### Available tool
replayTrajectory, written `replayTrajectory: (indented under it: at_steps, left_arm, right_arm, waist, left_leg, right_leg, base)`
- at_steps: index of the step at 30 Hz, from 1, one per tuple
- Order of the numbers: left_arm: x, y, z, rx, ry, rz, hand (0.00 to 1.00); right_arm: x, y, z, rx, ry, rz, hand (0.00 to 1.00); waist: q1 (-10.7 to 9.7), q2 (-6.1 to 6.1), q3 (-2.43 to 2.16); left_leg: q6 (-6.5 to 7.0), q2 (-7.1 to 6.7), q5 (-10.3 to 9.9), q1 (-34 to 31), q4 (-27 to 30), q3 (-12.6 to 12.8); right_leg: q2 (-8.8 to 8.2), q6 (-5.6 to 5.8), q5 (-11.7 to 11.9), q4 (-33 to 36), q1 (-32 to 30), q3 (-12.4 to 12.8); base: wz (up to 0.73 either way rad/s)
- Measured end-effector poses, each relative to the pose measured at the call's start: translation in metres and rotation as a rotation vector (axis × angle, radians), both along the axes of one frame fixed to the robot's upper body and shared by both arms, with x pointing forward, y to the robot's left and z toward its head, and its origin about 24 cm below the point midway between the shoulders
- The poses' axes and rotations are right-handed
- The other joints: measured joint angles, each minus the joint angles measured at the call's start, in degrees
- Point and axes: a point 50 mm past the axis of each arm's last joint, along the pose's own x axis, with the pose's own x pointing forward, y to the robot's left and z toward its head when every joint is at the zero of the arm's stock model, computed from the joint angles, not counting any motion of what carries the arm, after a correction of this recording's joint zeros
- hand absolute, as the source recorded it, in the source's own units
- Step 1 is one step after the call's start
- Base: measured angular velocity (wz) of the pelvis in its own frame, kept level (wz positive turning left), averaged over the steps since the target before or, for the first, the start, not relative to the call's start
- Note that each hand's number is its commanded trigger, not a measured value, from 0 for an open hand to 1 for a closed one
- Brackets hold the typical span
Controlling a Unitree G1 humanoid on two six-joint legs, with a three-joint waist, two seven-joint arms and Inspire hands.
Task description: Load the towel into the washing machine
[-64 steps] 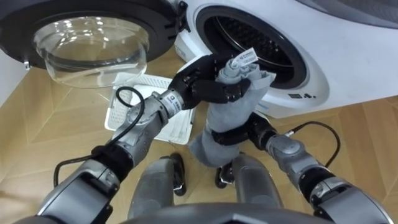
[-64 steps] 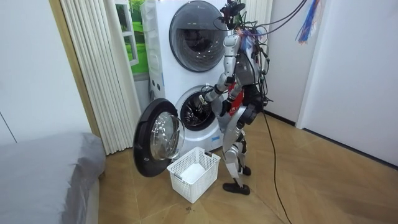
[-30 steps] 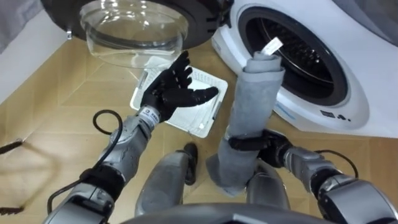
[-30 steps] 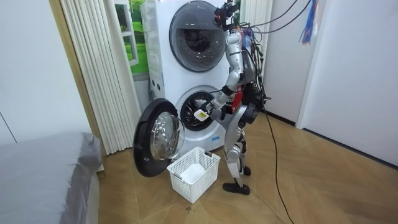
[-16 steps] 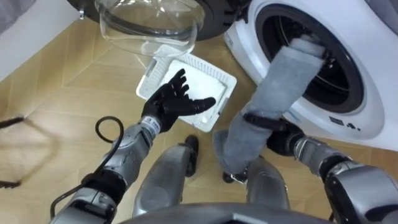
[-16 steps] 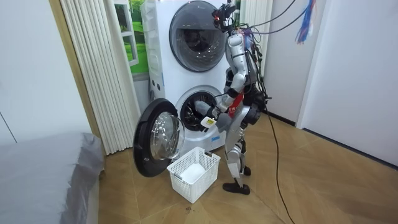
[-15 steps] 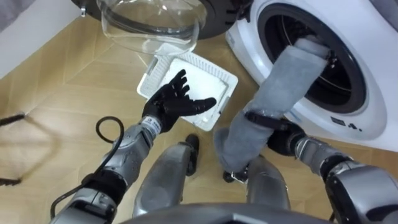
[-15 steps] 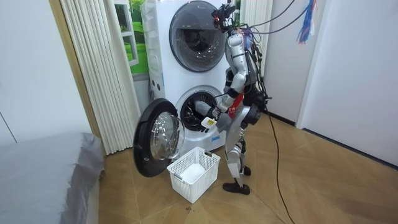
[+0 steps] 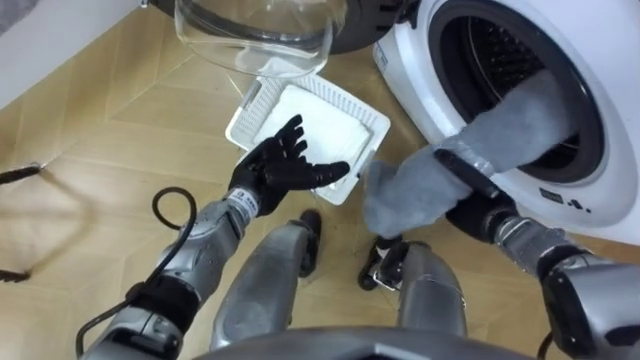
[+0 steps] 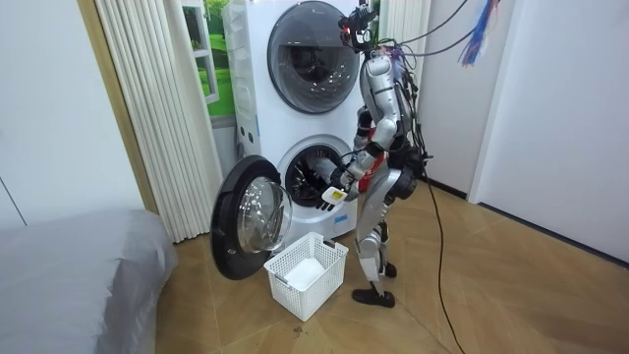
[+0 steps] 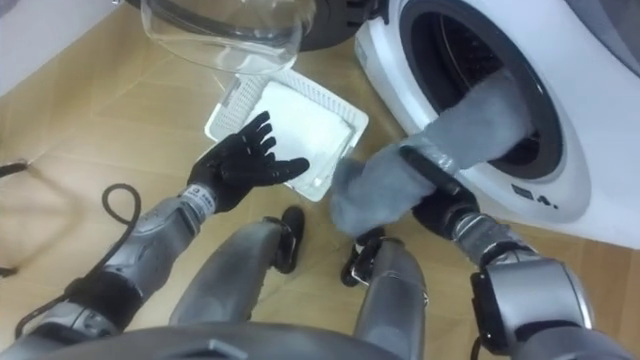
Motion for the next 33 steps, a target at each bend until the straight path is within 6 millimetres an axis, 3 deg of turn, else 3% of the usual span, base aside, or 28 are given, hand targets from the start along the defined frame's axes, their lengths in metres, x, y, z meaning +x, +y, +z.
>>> replayTrajectory:
  at_steps: [2, 3, 8, 12, 14, 16, 17, 26, 33]
  left_arm:
    - [0.0, 0.006, 0.001, 0.02, -0.004, 0.005, 0.0]
    - [0.0, 0.008, 0.0, 0.03, 0.0, 0.016, 0.0]
    - [-0.003, 0.007, 0.007, 0.035, -0.023, 0.046, 0.0]
    - [-0.009, 0.008, 0.005, 0.046, -0.012, 0.079, 0.0]
    - [-0.01, 0.007, 0.005, 0.055, -0.018, 0.08, 0.0]
    - [-0.009, 0.007, 0.008, 0.074, -0.036, 0.073, 0.0]
    - [-0.007, 0.006, 0.009, 0.077, -0.046, 0.075, 0.0]
    - [-0.004, -0.002, 0.014, 0.083, -0.107, 0.157, 0.0]
    - [-0.001, -0.008, 0.02, 0.099, -0.155, 0.168, 0.0]
  right_arm:
    - [0.005, -0.001, 0.003, 0.013, -0.007, -0.044, 1.0]
    - [0.008, -0.003, 0.006, 0.017, -0.012, -0.07, 1.0]
    - [0.043, -0.015, 0.034, 0.009, -0.088, -0.185, 1.0]
    - [0.073, -0.019, 0.062, 0.0, -0.139, -0.256, 1.0]
    - [0.078, -0.021, 0.068, -0.011, -0.138, -0.283, 1.0]
    - [0.081, -0.022, 0.073, -0.027, -0.124, -0.308, 0.49]
    - [0.083, -0.022, 0.075, -0.041, -0.109, -0.321, 0.0]
    - [0.09, -0.026, 0.088, -0.118, 0.095, -0.486, 0.0]
    - [0.091, -0.033, 0.097, -0.078, 0.206, -0.653, 0.0]
  waist:
    - [-0.18, -0.9, -0.05]
    - [-0.33, -1.75, -0.57]
    - [-1.31, -3.29, -0.76]
    - [-2.87, -3.56, -0.73]
    - [-3.56, -3.86, -0.69]
    - [-4.27, -4.24, -0.62]
    - [-4.36, -4.27, -0.61]
    - [-5.7, -4.23, -0.59]
    - [-5.98, -4.01, -0.49]
  left_leg:
    - [0.01, 0.07, -0.01, -0.37, 0.16, 0.38]
    - [0.03, 0.09, 0.06, -0.89, 0.22, 0.85]
    - [0.23, 0.27, 0.27, -2.13, 1.1, 1.89]
    - [0.58, 0.12, 0.49, -1.94, 1.04, 2.58]
    - [0.75, -0.27, 0.58, -2.03, 1.15, 3.04]
    - [0.96, -0.78, 0.63, -2.63, 1.44, 3.22]
    - [1.03, -0.94, 0.64, -3.03, 2.04, 3.21]
    - [2.53, -1.28, 0.79, -4.0, 2.31, 5.12]
    - [3.71, -1.21, 0.07, -5.09, 3.22, 6.39]
  right_leg:
    - [-0.02, -0.15, -0.09, 0.69, -0.62, 0.17]
    - [0.01, -0.2, -0.11, 1.15, -1.56, 0.73]
    - [-0.48, -0.6, 0.16, 2.56, -3.45, 1.3]
    - [-0.93, -0.53, 0.12, 2.98, -3.36, 1.24]
    - [-1.6, -0.25, -0.33, 3.91, -3.7, 1.47]
    - [-2.04, 0.14, -0.88, 5.01, -4.6, 1.94]
    - [-1.9, 0.24, -0.93, 5.26, -5.0, 2.53]
    - [-2.91, 1.59, -1.7, 6.02, -5.36, 2.68]
    - [-3.47, 2.13, -2.01, 6.67, -5.83, 2.62]
  base:
    - [-0.02]
    - [-0.06]
    - [-0.07]
    - [0.05]
    - [0.13]
    - [0.16]
    - [0.07]
    - [0.15]
    - [0.08]
